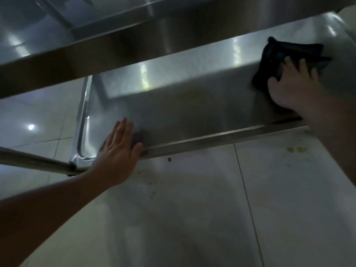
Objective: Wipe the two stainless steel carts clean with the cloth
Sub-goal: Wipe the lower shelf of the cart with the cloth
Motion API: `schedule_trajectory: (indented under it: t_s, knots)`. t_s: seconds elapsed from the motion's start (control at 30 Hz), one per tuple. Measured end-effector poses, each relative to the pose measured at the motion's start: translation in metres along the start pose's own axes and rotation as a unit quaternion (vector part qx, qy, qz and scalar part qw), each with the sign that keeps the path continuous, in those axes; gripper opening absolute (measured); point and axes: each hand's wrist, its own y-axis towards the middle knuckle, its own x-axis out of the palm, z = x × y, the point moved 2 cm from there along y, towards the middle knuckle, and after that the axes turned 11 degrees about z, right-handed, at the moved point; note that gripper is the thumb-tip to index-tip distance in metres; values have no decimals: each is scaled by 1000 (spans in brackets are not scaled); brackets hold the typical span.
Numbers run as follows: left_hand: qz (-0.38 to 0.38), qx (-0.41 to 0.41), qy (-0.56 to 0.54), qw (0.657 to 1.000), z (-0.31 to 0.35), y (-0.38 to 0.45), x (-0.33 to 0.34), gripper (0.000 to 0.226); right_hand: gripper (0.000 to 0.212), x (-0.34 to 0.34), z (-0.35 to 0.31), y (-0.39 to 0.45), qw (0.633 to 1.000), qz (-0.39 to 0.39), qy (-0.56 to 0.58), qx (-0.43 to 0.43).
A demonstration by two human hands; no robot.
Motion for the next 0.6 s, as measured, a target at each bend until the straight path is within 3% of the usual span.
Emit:
schedule_trajectory:
  t_s: [0.07,0.13,0.27,0.37,0.43,0.5,0.6]
  knots:
    - [-11,-46,9,999,-25,-9,2,88,80,10,-33,-5,998,-5,10,63]
    - [-16,-66,-4,998,-31,-17,10,87,79,18,-76,-15,999,-12,12,43]
    - [10,-66,-24,998,-28,-20,23,86,77,34,-180,-63,988,-35,9,-152]
    - [10,-62,-24,998,-34,-18,24,85,76,48,-239,-110,939,-74,4,-335]
    - [13,-59,-27,998,-35,-18,24,85,73,49,-231,-122,902,-85,-10,-422]
    - [16,-55,-31,998,-33,-19,23,85,71,40,-195,-117,888,-62,0,-455]
    - [4,-49,-32,998,-33,-22,22,86,76,25,-116,-84,924,-29,-9,-382]
